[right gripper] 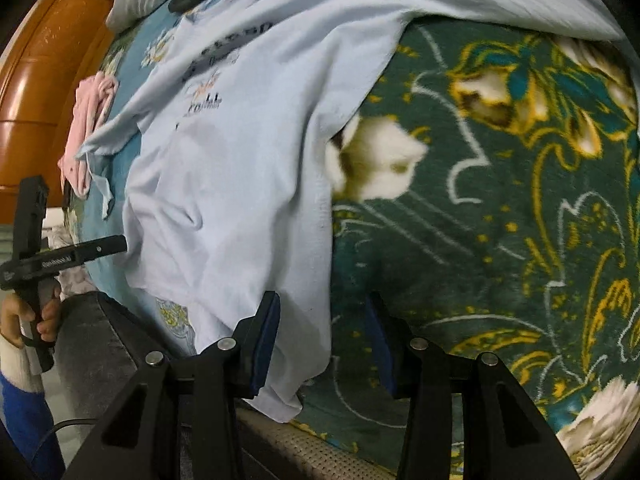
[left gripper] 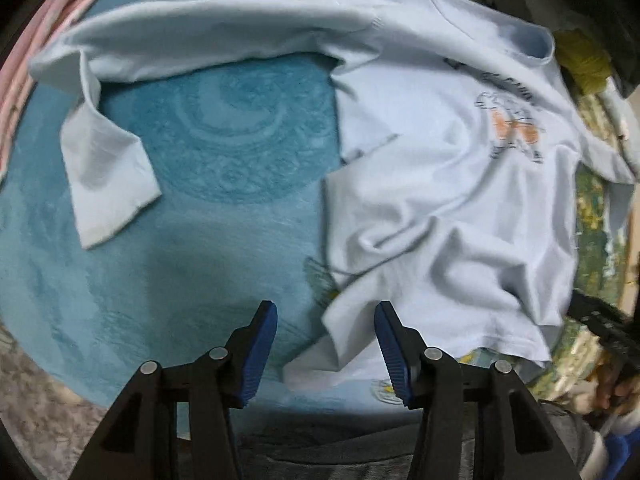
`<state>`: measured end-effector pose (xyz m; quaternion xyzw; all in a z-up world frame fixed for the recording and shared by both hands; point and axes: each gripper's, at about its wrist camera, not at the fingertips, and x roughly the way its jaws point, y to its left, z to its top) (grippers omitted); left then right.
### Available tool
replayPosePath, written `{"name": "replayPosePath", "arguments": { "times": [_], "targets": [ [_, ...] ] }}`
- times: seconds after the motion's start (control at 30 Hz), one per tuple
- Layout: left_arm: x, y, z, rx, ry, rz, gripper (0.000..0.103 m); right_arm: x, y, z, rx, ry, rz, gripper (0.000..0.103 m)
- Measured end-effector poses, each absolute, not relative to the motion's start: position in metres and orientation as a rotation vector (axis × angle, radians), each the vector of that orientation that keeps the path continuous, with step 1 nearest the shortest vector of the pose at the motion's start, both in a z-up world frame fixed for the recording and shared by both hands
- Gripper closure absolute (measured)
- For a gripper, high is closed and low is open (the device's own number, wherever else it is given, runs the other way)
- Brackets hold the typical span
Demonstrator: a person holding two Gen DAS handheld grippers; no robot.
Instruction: Fold clothes
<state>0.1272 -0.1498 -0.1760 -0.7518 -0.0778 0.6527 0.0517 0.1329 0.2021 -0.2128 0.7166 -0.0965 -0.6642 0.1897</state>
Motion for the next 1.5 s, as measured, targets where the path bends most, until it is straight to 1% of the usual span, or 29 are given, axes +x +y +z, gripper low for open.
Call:
{"name": "replayPosePath", "arguments": {
  "times": [0.07, 0.17, 0.2, 0.23, 0.27, 0.3, 0.33, 0.37, 0.4, 0.5, 0.63, 0.7, 0.8, 0.93, 0.97, 1.0, 1.03, 1.1, 1.13, 1.17, 1.2, 1.23, 1.27, 1.3, 1.33, 1.37, 1.43, 1.5],
  "targets": [
    [0.127, -0.150, -0.178, -2.306, -0.242, 1.975, 0.049, 0.132, 0.200, -0.215, 2.016, -0.245, -1.869, 0.058],
    [0.125, -0.148, -0.179, -2.333, -0.205, 1.979, 0.050, 0.135, 0.195, -0.213, 2.013, -0.195, -1.865, 0.063],
    [0.125, -0.145, -0.179, -2.335, -0.192, 1.977, 0.054, 0.136, 0.192, -0.214, 2.016, -0.179, -1.858, 0.068],
    [0.124, -0.142, -0.179, -2.336, -0.178, 1.976, 0.057, 0.138, 0.189, -0.214, 2.019, -0.164, -1.850, 0.073],
    [0.123, -0.139, -0.179, -2.338, -0.163, 1.975, 0.062, 0.140, 0.186, -0.215, 2.022, -0.148, -1.843, 0.076],
    [0.122, -0.136, -0.179, -2.340, -0.142, 1.977, 0.069, 0.141, 0.183, -0.216, 2.026, -0.132, -1.836, 0.085],
    [0.121, -0.132, -0.178, -2.341, -0.121, 1.979, 0.074, 0.141, 0.180, -0.215, 2.030, -0.109, -1.841, 0.098],
    [0.121, -0.129, -0.178, -2.343, -0.094, 1.982, 0.089, 0.141, 0.177, -0.215, 2.034, -0.084, -1.847, 0.099],
    [0.122, -0.125, -0.176, -2.344, -0.049, 1.989, 0.099, 0.141, 0.174, -0.215, 2.039, -0.060, -1.853, 0.100],
    [0.125, -0.118, -0.167, -2.334, 0.037, 1.999, 0.100, 0.143, 0.181, -0.204, 2.031, -0.018, -1.878, 0.101],
    [0.137, -0.118, -0.151, -2.323, 0.088, 1.978, 0.100, 0.151, 0.213, -0.184, 2.038, 0.002, -1.907, 0.101],
    [0.148, -0.118, -0.143, -2.311, 0.141, 1.952, 0.100, 0.159, 0.229, -0.179, 2.061, 0.009, -1.907, 0.101],
    [0.163, -0.120, -0.133, -2.285, 0.113, 1.896, 0.100, 0.174, 0.245, -0.182, 2.103, 0.017, -1.880, 0.101],
    [0.162, -0.122, -0.121, -2.247, 0.020, 1.877, 0.100, 0.181, 0.252, -0.195, 2.143, 0.050, -1.868, 0.102],
    [0.160, -0.120, -0.119, -2.243, 0.016, 1.868, 0.099, 0.181, 0.250, -0.196, 2.138, 0.077, -1.866, 0.102],
    [0.158, -0.117, -0.118, -2.241, 0.026, 1.857, 0.096, 0.182, 0.248, -0.197, 2.132, 0.106, -1.864, 0.101],
    [0.154, -0.116, -0.114, -2.238, 0.034, 1.860, 0.096, 0.181, 0.245, -0.195, 2.109, 0.131, -1.871, 0.101],
    [0.146, -0.115, -0.103, -2.219, 0.026, 1.884, 0.096, 0.174, 0.251, -0.185, 2.054, 0.100, -1.895, 0.099],
    [0.140, -0.115, -0.096, -2.204, 0.013, 1.907, 0.096, 0.168, 0.259, -0.178, 2.022, 0.067, -1.938, 0.093],
    [0.133, -0.116, -0.086, -2.182, 0.000, 1.952, 0.091, 0.162, 0.267, -0.171, 1.990, 0.035, -1.979, 0.087],
    [0.126, -0.116, -0.077, -2.159, -0.012, 1.996, 0.081, 0.156, 0.274, -0.164, 1.956, 0.002, -2.020, 0.067],
    [0.118, -0.116, -0.068, -2.135, -0.026, 2.043, 0.075, 0.150, 0.282, -0.156, 1.921, -0.031, -2.060, 0.052],
    [0.114, -0.114, -0.062, -2.105, -0.049, 2.108, 0.059, 0.143, 0.294, -0.151, 1.907, -0.067, -2.134, 0.049],
    [0.120, -0.120, -0.062, -2.068, -0.116, 2.178, 0.043, 0.133, 0.311, -0.147, 1.901, -0.125, -2.228, 0.049],
    [0.127, -0.125, -0.062, -2.029, -0.184, 2.246, 0.040, 0.123, 0.335, -0.145, 1.913, -0.222, -2.330, 0.049],
    [0.132, -0.129, -0.065, -1.987, -0.261, 2.306, 0.040, 0.115, 0.355, -0.145, 1.930, -0.319, -2.398, 0.049],
    [0.122, -0.115, -0.098, -1.909, -0.502, 2.328, 0.040, 0.099, 0.402, -0.152, 1.982, -0.582, -2.505, 0.049],
    [0.119, -0.103, -0.121, -1.880, -0.713, 2.289, 0.040, 0.098, 0.430, -0.166, 2.039, -0.753, -2.490, 0.049]
  ]
}}
